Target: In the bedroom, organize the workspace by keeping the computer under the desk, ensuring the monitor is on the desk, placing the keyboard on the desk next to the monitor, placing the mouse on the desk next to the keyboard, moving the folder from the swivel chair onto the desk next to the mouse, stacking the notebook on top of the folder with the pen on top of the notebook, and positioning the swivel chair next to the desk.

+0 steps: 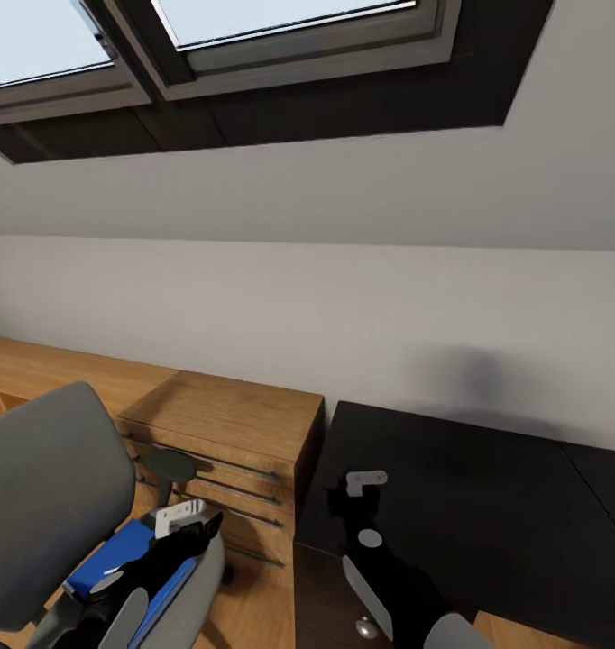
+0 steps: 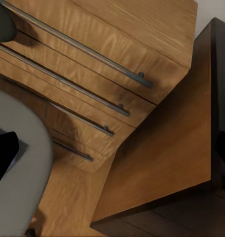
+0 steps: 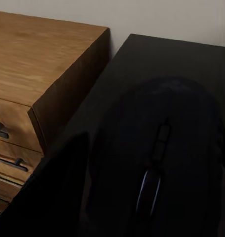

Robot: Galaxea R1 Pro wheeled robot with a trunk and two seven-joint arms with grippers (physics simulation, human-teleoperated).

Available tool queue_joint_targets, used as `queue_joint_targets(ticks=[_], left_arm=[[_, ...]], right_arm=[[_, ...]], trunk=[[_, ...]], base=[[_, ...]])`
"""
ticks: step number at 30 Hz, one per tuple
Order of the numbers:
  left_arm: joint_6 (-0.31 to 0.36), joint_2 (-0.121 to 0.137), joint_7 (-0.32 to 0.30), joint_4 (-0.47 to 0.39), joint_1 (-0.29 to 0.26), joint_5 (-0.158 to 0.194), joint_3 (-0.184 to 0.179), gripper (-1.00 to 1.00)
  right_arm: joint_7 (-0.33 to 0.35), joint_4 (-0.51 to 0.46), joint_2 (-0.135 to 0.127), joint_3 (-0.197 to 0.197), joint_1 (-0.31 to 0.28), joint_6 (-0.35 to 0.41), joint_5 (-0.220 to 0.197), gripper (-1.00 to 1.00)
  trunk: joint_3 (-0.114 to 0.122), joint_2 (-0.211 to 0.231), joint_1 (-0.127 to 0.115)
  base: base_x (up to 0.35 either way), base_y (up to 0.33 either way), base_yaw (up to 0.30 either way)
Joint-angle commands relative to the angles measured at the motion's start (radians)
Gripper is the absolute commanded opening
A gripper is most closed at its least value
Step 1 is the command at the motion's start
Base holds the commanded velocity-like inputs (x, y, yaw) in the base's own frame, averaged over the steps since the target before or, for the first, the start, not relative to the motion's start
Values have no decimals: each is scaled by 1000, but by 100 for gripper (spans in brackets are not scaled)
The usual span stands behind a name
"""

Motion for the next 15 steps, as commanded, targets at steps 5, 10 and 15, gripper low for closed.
queue_joint_targets(ticks=[5,10,15], left_arm=[[4,1,11,-8,-1,23,-3,100],[4,1,11,-9,-1,24,-3,100],[4,1,11,-8,-1,25,-3,100]], right_arm=[[12,58,1,6,-21,-36,0,-100],[16,68,1,6,-23,-45,1,-100],[18,73,2,7,-24,-47,1,-100]], trunk=[[-17,-36,19],[-33,-71,39],[-48,-106,58]], base=[[0,0,0],[0,0,0],[0,0,0]])
